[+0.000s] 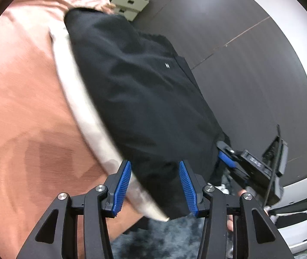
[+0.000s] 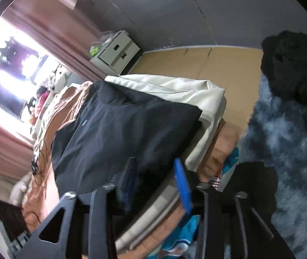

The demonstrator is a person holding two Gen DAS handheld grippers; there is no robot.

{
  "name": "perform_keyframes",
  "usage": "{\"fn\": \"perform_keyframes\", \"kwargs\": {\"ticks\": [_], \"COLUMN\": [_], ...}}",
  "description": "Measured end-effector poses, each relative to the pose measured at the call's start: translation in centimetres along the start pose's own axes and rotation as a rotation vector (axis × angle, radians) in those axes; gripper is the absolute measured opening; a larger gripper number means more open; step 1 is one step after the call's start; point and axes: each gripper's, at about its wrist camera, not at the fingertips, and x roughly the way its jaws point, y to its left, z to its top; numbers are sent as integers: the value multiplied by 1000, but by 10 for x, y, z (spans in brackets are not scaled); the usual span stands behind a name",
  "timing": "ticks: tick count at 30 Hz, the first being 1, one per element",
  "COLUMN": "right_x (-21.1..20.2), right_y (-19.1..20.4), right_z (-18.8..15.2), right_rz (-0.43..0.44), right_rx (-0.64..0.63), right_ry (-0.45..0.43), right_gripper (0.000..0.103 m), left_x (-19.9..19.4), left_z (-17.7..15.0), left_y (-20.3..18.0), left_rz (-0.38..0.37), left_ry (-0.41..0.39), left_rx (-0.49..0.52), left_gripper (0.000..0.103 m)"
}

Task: Fold large clothes
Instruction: 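Open both tools and release the shirt onto the stack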

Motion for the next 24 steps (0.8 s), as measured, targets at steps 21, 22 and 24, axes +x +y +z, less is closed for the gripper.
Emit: {"fn": "perform_keyframes", "kwargs": {"ticks": [21, 22, 24], "right_x": [-120, -125, -137], "right_y": [76, 79, 83], "right_z": [-90, -94, -103], "right_rz": [20, 17, 19], "right_rx": [-174, -178, -181], "right_ry": [-85, -87, -101], "right_gripper": [87, 87, 89], "left_x": [-173, -183, -204], "left_z": [-49, -54, -65], "left_y": [-17, -18, -21], "left_rz": [118, 124, 136], "left_ry": [-244, -256, -281], "left_rx": [208, 217, 239], "left_gripper": [95, 96, 97]}}
